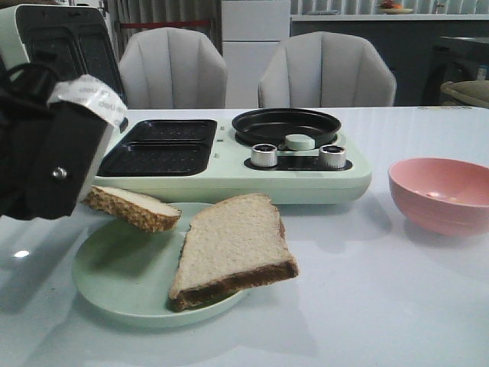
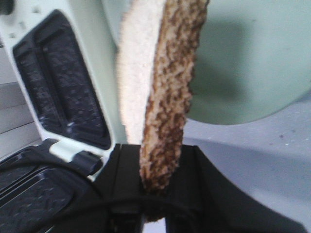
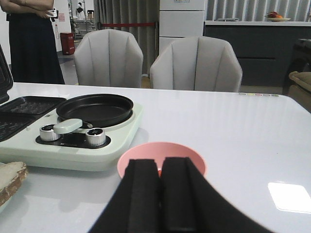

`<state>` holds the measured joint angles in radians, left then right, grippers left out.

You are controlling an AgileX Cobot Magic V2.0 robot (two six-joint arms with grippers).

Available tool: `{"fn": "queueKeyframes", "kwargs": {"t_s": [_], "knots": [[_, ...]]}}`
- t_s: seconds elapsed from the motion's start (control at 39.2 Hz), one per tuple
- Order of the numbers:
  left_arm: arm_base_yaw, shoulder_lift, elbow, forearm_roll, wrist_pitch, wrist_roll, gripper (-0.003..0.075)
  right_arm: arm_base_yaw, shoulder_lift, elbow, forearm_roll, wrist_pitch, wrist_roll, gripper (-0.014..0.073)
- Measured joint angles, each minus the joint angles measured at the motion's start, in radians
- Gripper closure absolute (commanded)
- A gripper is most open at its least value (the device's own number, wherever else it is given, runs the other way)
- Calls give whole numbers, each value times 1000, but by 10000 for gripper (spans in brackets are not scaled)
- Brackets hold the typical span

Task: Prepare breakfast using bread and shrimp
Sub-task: 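Lift the bread slice with the left gripper over the sandwich plate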

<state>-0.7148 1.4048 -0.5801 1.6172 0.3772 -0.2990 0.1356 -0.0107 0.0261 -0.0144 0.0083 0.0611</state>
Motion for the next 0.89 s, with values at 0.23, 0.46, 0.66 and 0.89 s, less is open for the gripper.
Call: {"fn": "queueKeyframes", "kwargs": {"t_s": [0.23,0.46,0.66,0.89], "knots": [[0,-77,-4,0,31,0,606,0,0,0,0,0,0,462],[0,-84,-100,-4,54,-2,606,0,0,0,0,0,0,462],[34,-50,-245,-4,22,-2,606,0,0,0,0,0,0,462],[161,79,-420,0,-54,-3,606,0,0,0,0,0,0,462]]}}
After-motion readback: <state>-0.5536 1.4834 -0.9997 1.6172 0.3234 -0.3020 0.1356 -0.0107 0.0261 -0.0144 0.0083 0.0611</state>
